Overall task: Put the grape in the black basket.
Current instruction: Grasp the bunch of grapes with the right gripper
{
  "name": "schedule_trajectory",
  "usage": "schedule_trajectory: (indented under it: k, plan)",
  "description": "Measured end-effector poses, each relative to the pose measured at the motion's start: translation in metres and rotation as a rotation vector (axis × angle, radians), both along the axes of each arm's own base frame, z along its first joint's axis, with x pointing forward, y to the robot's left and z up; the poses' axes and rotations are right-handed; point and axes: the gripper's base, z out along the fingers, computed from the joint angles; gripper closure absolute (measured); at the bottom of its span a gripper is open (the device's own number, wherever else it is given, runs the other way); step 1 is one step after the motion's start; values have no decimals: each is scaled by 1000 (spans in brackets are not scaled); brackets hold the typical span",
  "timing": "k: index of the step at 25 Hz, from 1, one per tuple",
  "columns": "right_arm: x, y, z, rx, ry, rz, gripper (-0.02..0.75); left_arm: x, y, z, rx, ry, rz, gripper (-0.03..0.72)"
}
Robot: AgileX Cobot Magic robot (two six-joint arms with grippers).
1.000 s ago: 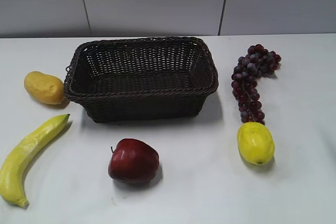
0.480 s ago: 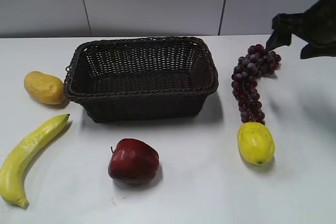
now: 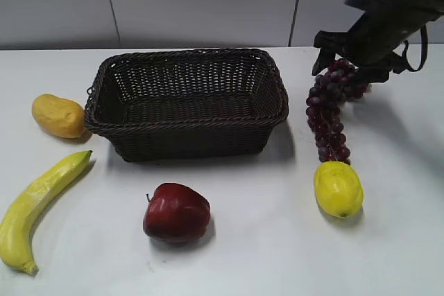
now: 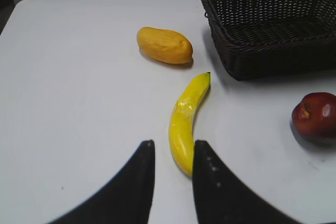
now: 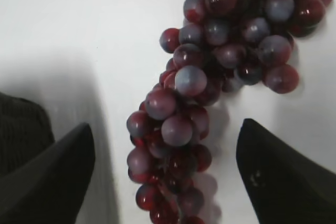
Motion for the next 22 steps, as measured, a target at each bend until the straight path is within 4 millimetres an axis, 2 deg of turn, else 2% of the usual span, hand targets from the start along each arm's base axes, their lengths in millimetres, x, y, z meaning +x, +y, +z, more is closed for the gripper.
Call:
schedule_trajectory:
  k: [7, 9, 11, 15, 16, 19, 22]
  plan:
    - [16, 3, -38, 5, 68, -24, 134, 0, 0, 0, 0, 0, 0, 453]
    - [16, 4, -48, 2, 87, -25, 171, 0, 0, 0, 1, 0, -1, 453]
    - [16, 4, -52, 1, 95, -26, 251, 0, 0, 0, 0, 0, 0, 453]
    - [18, 3, -50, -12, 82, -18, 536, 0, 0, 0, 0, 0, 0, 453]
    - [19, 3, -49, -26, 79, -7, 561, 0, 0, 0, 0, 0, 0, 453]
    - [20, 2, -40, -70, 68, 27, 565, 0, 0, 0, 1, 0, 0, 453]
    - [21, 0, -18, -107, 33, 54, 566, 0, 0, 0, 0, 0, 0, 453]
